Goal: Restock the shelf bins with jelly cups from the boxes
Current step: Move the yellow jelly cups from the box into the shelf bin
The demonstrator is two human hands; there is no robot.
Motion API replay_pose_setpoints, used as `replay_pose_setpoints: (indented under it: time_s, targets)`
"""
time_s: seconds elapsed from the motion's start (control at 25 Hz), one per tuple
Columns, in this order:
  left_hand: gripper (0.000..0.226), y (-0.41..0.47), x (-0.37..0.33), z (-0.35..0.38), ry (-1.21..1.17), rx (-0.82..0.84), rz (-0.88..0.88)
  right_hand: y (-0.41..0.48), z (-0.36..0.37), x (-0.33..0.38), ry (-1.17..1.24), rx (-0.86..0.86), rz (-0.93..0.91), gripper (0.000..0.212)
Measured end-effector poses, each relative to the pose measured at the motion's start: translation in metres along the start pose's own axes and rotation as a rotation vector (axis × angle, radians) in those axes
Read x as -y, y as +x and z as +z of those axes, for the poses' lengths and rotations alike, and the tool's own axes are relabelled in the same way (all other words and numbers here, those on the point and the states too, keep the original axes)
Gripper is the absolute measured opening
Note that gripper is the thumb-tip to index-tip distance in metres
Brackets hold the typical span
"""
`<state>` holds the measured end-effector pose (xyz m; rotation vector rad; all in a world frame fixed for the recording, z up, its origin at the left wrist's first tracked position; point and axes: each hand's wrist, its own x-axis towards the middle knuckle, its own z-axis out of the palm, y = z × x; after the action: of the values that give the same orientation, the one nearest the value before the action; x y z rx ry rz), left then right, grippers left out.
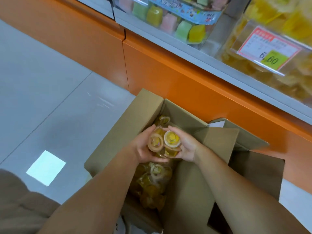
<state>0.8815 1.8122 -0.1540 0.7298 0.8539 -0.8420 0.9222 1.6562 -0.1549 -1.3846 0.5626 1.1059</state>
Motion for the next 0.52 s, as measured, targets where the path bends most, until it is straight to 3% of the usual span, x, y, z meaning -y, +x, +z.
replay_pose_setpoints:
  time_s: [0.24,0.52]
  targets:
    - [0.046,-0.046,0.001,0.024,0.131,0.185,0.103,-0.069,-0.004,0.023,-0.015,0.085,-0.152,0.03]
    - [0.032,-0.118,-0.013,0.078,0.126,0.205,0.254,-0.16,-0.006,0.062,-0.055,0.028,-0.367,0.046]
